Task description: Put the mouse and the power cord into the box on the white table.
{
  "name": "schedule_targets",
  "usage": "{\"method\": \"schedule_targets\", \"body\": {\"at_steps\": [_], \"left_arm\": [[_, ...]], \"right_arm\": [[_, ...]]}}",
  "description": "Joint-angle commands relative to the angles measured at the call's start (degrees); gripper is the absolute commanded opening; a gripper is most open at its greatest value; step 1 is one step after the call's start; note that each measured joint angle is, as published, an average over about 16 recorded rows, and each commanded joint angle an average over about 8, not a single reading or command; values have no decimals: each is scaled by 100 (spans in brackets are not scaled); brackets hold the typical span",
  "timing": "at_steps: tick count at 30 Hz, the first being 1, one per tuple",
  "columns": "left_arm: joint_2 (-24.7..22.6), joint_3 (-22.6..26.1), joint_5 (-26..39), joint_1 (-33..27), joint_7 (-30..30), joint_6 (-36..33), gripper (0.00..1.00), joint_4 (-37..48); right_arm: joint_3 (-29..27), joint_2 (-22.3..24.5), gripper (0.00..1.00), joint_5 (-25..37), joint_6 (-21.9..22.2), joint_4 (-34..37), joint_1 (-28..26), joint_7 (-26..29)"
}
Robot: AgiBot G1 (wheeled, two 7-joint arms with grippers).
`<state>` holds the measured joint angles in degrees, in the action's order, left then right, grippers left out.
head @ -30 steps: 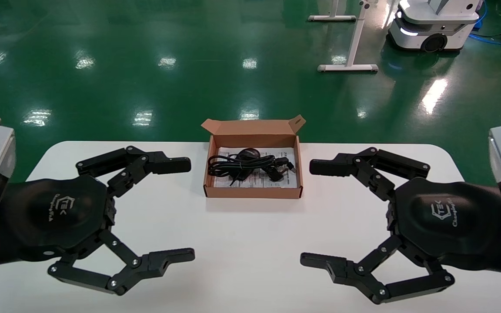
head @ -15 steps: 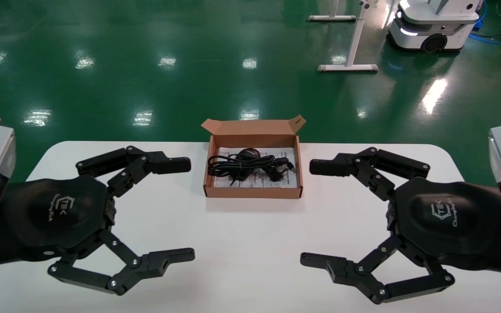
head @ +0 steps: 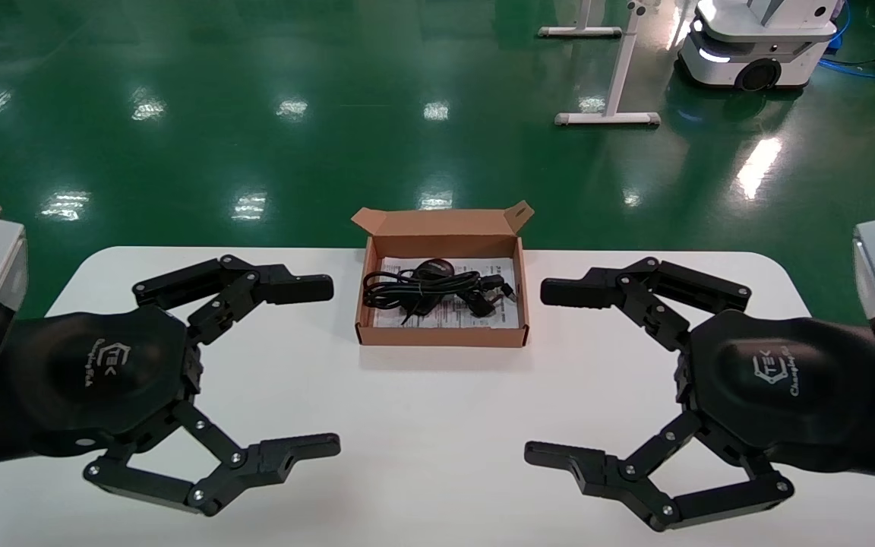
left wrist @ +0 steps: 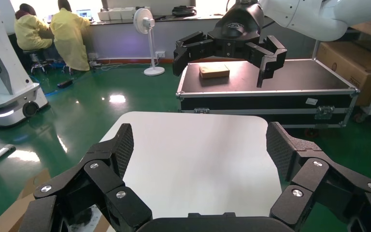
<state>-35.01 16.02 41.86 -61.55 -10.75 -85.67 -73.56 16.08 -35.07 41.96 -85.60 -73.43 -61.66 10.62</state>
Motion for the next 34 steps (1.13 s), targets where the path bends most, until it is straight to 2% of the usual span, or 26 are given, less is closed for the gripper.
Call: {"method": "schedule_targets", "body": {"at_steps": [1,34], "left_arm": [[0,0,0,0,0,0,100,0],[0,0,0,0,0,0,100,0]], "right_arm": [[0,0,100,0,0,0,0,0],[0,0,100,0,0,0,0,0]]}}
